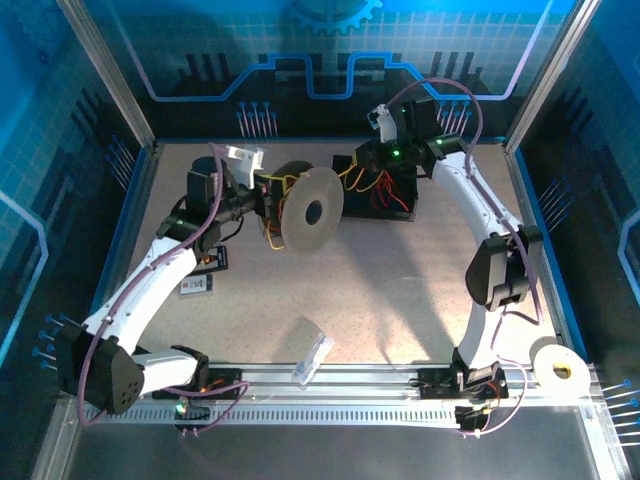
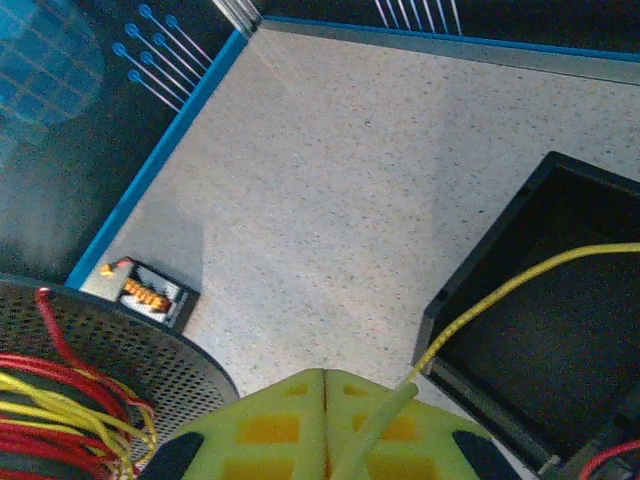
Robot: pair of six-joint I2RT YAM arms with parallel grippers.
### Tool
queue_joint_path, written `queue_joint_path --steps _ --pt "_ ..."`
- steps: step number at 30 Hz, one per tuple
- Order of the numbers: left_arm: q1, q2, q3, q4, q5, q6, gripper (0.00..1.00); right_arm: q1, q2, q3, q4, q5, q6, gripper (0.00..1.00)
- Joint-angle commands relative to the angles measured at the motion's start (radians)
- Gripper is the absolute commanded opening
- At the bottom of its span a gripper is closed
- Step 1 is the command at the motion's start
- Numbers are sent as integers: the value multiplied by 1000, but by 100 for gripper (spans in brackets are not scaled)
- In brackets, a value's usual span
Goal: Wrap the cables
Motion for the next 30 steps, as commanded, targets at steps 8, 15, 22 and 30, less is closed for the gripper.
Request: queue_joint_path --steps 8,15,22,30 --pt "95 -74 -6 310 199 -272 0 -63 -69 -357 447 -110 285 0" --pt "95 -61 2 290 208 -260 0 -61 -87 -334 523 -169 363 2" --pt "95 -92 18 205 199 -215 0 -90 -197 -431 627 -242 415 37" --pt "97 -112 17 195 214 -222 0 -127 -348 -543 588 -270 386 52"
